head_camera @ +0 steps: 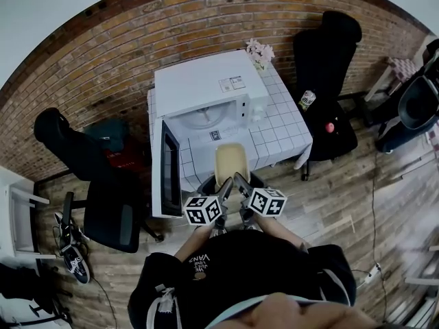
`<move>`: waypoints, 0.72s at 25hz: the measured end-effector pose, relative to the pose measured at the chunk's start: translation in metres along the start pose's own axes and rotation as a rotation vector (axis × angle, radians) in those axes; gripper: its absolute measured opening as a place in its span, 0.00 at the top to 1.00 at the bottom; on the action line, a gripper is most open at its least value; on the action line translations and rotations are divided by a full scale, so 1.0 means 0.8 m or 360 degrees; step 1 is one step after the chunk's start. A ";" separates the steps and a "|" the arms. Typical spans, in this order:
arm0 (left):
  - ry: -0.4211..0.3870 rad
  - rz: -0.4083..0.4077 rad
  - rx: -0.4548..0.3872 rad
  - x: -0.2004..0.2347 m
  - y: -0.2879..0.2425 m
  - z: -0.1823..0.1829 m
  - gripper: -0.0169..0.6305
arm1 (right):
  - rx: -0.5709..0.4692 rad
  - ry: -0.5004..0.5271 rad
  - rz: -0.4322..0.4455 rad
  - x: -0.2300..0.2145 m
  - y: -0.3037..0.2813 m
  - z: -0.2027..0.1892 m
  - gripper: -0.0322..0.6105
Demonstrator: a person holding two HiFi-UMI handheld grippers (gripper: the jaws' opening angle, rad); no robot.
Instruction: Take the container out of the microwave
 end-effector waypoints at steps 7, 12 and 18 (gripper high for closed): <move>0.0003 -0.0022 0.0001 0.007 0.003 0.004 0.59 | -0.0015 0.0005 -0.0020 0.009 -0.003 -0.001 0.60; 0.0003 -0.0033 0.0008 0.011 0.005 0.004 0.59 | -0.0018 0.0006 -0.0030 0.011 -0.004 -0.004 0.60; 0.0002 -0.0036 0.0015 0.012 0.006 0.005 0.59 | -0.0021 -0.0001 -0.0035 0.013 -0.005 -0.005 0.60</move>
Point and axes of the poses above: the fingertips, and each gripper's own axes: y backward along the fingers, x to its left, z out of its top, the point moved 10 cm from there along y, backward along the fingers, and after that the axes turned 5 degrees about -y, right-handed, at the moved point
